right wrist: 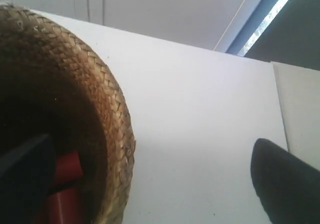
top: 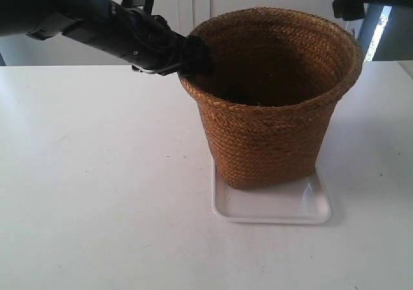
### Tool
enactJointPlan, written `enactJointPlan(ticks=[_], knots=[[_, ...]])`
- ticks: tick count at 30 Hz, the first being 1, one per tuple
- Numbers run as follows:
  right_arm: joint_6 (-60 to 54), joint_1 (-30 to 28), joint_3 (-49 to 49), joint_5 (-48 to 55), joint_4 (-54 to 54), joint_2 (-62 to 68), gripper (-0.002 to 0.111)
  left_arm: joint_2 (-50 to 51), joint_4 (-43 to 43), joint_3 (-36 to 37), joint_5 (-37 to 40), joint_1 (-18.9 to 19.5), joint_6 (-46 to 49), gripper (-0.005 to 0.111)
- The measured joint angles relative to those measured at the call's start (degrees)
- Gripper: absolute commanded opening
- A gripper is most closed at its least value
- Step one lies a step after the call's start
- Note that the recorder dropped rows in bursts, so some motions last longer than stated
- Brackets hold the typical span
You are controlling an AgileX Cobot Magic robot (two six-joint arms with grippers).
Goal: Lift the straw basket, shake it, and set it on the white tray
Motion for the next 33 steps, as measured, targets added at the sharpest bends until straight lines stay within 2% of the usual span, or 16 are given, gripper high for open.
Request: enactJointPlan(ticks=[15,22,24,26,29,30,33], knots=[[0.0,0.0,0.0,-0.3,0.0,-6.7,0.101,-3.6,0.8,-6.0,7.4,0.0,0.5,0.082],[0.3,0.0,0.0,0.5,0.0,-8.3,0.101,-8.6,7.1,-9.5,15.6,0.2,0.6,0.082],[0.3,0.0,0.0,1.4,0.0,-9.6,0.1,-10.9,9.0,-10.2,17.5,0.2,0.6,0.079],[0.3,0.0,0.0,2.9,0.0,-11.1,0.1,-14.2,11.0,-10.6,20.0,0.2,0.6,0.07],[0.0,0.0,0.0,5.5,0.0,-13.6,0.1,-19.3,14.2,-10.7,23.9,0.2,0.6,0.044],[0.0,0.0,0.0,6.4,-0.3,-14.4,0.1,-20.7,15.2,-10.7,25.2,0.2,0.6,0.03],[-1.0,0.0,0.0,9.0,-0.4,-16.3,0.1,-24.8,18.2,-10.7,28.4,0.2,0.6,0.002]])
